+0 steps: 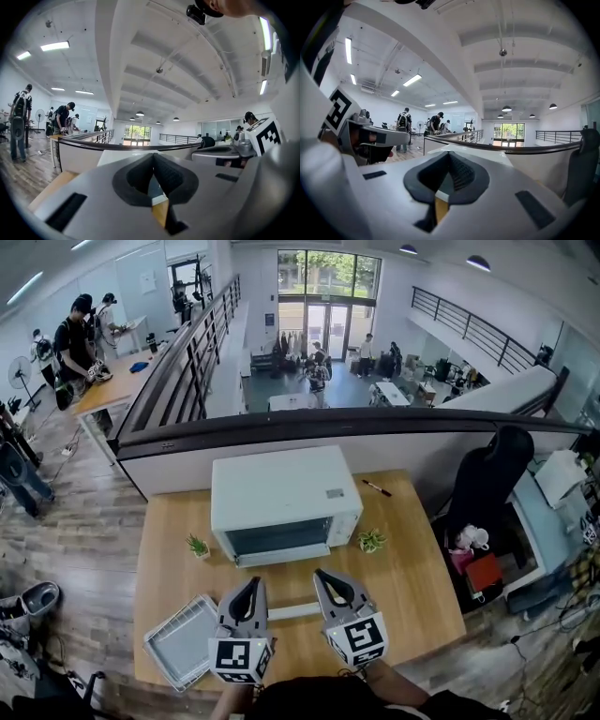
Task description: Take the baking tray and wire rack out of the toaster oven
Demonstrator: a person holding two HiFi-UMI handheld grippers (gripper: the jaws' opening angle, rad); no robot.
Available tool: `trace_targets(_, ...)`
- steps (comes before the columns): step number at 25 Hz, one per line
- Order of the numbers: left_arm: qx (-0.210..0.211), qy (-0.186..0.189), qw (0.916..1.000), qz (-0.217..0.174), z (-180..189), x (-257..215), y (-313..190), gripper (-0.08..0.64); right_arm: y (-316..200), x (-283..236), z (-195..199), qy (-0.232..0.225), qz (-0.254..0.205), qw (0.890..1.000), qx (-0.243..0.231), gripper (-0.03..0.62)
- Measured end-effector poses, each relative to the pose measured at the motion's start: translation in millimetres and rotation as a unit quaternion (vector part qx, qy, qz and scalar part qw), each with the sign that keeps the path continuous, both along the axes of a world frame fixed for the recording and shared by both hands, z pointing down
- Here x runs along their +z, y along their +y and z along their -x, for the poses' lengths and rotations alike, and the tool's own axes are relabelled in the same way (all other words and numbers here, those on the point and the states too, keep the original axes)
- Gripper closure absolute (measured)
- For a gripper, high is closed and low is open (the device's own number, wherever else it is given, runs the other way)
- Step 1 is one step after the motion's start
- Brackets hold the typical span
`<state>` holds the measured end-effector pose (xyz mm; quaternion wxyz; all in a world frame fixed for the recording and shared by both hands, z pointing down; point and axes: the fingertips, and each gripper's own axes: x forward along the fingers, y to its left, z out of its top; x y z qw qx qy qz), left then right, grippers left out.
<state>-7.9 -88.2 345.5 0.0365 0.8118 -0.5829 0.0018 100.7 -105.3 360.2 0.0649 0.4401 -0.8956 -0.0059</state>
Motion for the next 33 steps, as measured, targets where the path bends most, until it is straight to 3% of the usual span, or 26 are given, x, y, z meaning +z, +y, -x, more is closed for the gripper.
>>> trace_targets(11,-0.007,-0.016,0.9998,-0.004,-6.0,-0.7,-0.2,0.537,-0.6,-5.8,-8.4,0.000,-0.010,1.000,-0.002,0.586)
trace_targets(19,0.002,0.004,0.9998,0.017,-8.0,8.1,2.4,0.537,1.8,-1.3,-16.3,-0.006,0.002,1.000,0.008,0.586)
trace_targets(33,0.009,0.007,0.9995,0.030,-17.9,15.6,-0.4,0.537,0.9,3.2,-26.8,-0.007,0.007,1.000,0.014,0.586)
